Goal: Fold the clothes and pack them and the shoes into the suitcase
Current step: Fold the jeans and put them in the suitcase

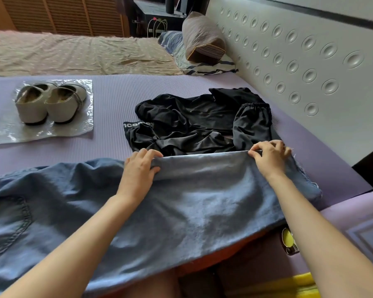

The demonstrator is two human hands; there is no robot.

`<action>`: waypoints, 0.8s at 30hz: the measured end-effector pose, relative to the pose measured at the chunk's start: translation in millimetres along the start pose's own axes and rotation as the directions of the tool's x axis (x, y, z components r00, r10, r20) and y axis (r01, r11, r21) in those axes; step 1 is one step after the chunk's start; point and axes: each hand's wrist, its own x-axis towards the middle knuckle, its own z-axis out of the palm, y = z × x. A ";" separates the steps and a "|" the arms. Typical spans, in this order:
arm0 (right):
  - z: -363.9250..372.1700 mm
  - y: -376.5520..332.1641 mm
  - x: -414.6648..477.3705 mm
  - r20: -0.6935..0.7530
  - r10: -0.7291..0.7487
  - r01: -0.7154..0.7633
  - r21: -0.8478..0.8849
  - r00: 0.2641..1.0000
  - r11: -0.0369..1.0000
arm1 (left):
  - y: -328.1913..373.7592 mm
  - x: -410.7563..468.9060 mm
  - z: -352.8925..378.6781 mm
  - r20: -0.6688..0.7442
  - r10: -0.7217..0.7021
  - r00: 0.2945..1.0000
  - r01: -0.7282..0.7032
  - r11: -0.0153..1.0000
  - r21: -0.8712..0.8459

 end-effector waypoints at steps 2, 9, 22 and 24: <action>8.0 0.3 -2.6 0.025 0.009 -0.007 -0.060 1.000 0.998 | -2.7 0.1 11.1 0.007 -0.055 0.998 0.054 0.994 0.098; 8.4 -12.2 -20.3 -0.085 0.036 -0.037 -0.017 0.996 0.999 | 1.6 -27.6 17.2 0.212 0.074 0.974 -0.129 0.959 0.253; 19.5 -15.2 -44.3 0.262 0.007 0.031 -0.141 0.965 0.990 | -2.8 -45.6 4.3 0.173 0.134 0.976 -0.194 0.898 0.396; 16.8 -13.8 -48.3 0.240 0.009 0.027 -0.144 0.971 0.989 | -4.9 -62.3 6.3 0.204 0.136 0.969 -0.204 0.909 0.363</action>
